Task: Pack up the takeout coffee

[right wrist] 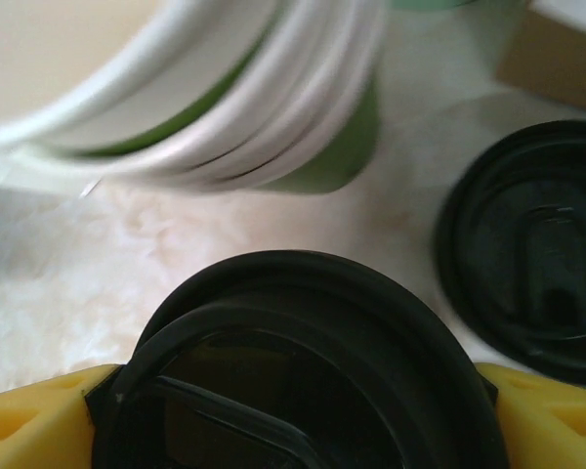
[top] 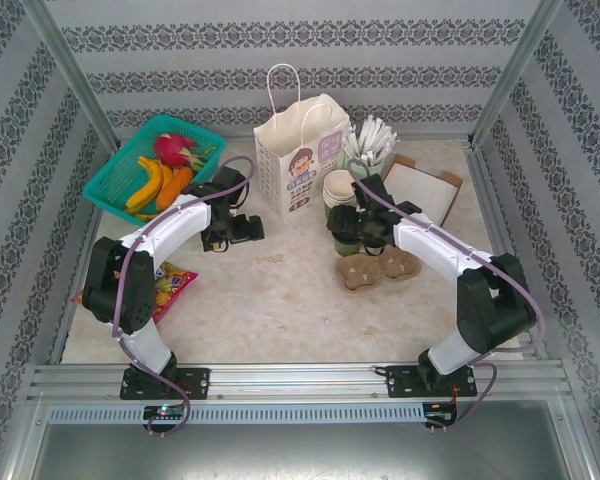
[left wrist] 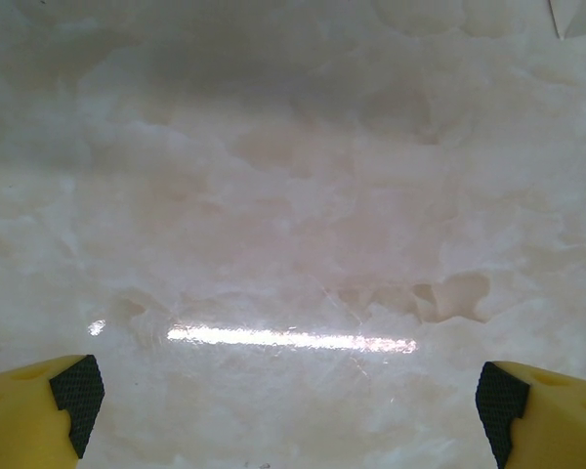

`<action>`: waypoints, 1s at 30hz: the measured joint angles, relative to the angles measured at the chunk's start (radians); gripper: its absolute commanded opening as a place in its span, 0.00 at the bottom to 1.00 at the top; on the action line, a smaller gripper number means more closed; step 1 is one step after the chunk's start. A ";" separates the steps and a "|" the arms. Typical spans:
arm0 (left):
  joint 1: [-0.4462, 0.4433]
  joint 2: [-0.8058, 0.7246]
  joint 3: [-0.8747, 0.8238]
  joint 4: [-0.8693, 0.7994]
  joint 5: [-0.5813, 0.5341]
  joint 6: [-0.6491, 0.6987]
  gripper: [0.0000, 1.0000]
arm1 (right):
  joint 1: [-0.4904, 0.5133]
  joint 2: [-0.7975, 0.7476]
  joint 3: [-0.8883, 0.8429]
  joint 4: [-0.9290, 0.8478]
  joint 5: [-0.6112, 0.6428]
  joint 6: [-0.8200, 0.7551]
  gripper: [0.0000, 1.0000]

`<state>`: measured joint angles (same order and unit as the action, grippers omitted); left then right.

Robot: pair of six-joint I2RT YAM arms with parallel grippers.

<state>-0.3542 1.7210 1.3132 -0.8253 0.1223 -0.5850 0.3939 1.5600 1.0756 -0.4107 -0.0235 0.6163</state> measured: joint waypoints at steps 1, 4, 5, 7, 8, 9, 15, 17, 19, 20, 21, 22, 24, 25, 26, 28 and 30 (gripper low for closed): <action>0.000 0.000 0.000 0.000 -0.001 0.000 1.00 | -0.022 -0.002 -0.003 0.001 0.004 -0.004 0.85; 0.000 -0.004 0.000 0.000 -0.001 0.000 1.00 | -0.083 -0.004 -0.005 0.004 0.009 -0.014 0.85; 0.000 -0.005 0.000 0.000 -0.003 0.000 1.00 | -0.099 -0.004 -0.005 0.006 0.010 -0.015 0.85; 0.000 -0.008 0.000 0.000 -0.004 0.000 1.00 | -0.132 -0.001 -0.005 0.012 0.015 -0.015 0.84; 0.000 -0.009 0.000 0.000 -0.004 0.000 1.00 | -0.149 0.003 -0.005 0.020 0.016 -0.015 0.84; 0.000 -0.009 0.000 0.000 -0.004 0.000 1.00 | -0.162 0.008 -0.005 0.031 0.015 -0.014 0.84; 0.000 -0.010 0.002 0.000 -0.012 0.000 0.99 | -0.241 0.092 0.055 0.108 0.006 -0.013 0.84; 0.000 -0.010 0.004 0.000 -0.018 0.000 1.00 | -0.253 0.126 0.085 0.126 0.000 -0.010 0.84; 0.000 -0.010 0.005 0.000 -0.022 0.000 1.00 | -0.260 0.160 0.114 0.146 -0.002 -0.003 0.84; 0.000 -0.010 0.006 0.000 -0.023 0.000 1.00 | -0.261 0.178 0.130 0.159 -0.003 0.000 0.84; 0.000 -0.010 0.007 0.000 -0.023 0.000 0.99 | -0.261 0.191 0.142 0.166 -0.003 0.005 0.84; 0.000 -0.010 0.008 -0.001 -0.024 0.000 1.00 | -0.261 0.205 0.156 0.172 -0.002 0.009 0.84; 0.000 -0.010 0.010 -0.001 -0.027 0.000 1.00 | -0.261 0.231 0.179 0.186 0.005 0.017 0.84; 0.000 -0.011 0.011 -0.003 -0.029 0.000 1.00 | -0.261 0.241 0.189 0.192 0.010 0.024 0.84; 0.000 -0.011 0.013 -0.003 -0.030 0.000 0.99 | -0.261 0.249 0.196 0.196 0.014 0.029 0.84; 0.000 -0.011 0.016 -0.004 -0.031 0.000 1.00 | -0.264 0.261 0.207 0.204 0.020 0.035 0.85; 0.000 -0.011 0.018 -0.004 -0.032 0.000 1.00 | -0.268 0.272 0.219 0.207 0.021 0.039 0.86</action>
<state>-0.3542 1.7096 1.3312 -0.8295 0.0898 -0.5846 0.1261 1.8324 1.2949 -0.2035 -0.0021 0.6552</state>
